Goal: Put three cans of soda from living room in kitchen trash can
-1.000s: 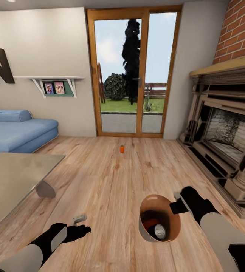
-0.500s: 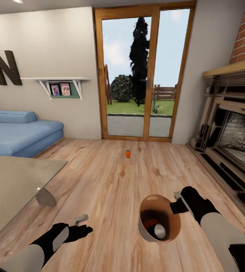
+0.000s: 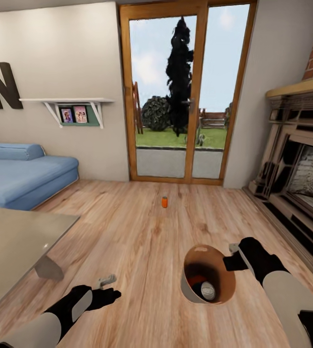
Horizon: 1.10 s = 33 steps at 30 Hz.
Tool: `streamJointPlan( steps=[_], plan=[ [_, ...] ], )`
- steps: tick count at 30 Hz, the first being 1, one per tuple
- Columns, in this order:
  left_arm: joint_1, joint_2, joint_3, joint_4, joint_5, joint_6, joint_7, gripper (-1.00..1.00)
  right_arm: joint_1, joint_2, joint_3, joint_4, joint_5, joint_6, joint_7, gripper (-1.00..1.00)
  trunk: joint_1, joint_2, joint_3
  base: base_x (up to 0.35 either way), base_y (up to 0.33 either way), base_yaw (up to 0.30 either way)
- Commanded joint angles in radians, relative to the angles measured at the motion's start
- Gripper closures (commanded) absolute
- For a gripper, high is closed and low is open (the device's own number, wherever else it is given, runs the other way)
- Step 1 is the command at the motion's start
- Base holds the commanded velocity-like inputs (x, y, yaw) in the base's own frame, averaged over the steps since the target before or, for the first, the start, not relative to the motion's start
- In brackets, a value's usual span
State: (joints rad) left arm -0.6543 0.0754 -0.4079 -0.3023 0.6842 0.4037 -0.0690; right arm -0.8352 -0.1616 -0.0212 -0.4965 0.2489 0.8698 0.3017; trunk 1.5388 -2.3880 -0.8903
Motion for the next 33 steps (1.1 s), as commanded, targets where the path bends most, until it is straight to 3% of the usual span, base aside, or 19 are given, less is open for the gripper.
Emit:
streamJointPlan(
  steps=[1, 12, 22, 33],
  plan=[
    [0.0, 0.0, 0.0, 0.0, 0.0, 0.0, 0.001, -1.0, -0.001, -0.001, -0.011, 0.0, -0.019, 0.003, 0.003, 1.0, 0.0, 0.0, 0.0, 0.344, 0.0, 0.0],
    [0.0, -0.002, 0.0, 0.0, 0.0, -0.002, 0.001, -1.0, -0.002, -0.002, -0.028, 0.003, -0.021, 0.014, 0.0, 1.0, 0.0, 0.0, 0.0, 0.344, 0.0, 0.0],
    [0.0, -0.002, 0.001, 0.0, 0.0, -0.002, 0.001, -1.0, -0.011, -0.019, -0.03, 0.003, -0.022, 0.015, -0.001, 1.0, 0.0, 0.0, 0.0, 0.344, 0.0, 0.0],
    [-0.001, -0.01, 0.0, 0.0, -0.003, -0.002, 0.001, -1.0, -0.01, -0.014, -0.029, 0.001, -0.023, 0.015, 0.0, 1.0, 0.0, 0.0, 0.0, 0.336, -0.087, 0.0]
  ],
)
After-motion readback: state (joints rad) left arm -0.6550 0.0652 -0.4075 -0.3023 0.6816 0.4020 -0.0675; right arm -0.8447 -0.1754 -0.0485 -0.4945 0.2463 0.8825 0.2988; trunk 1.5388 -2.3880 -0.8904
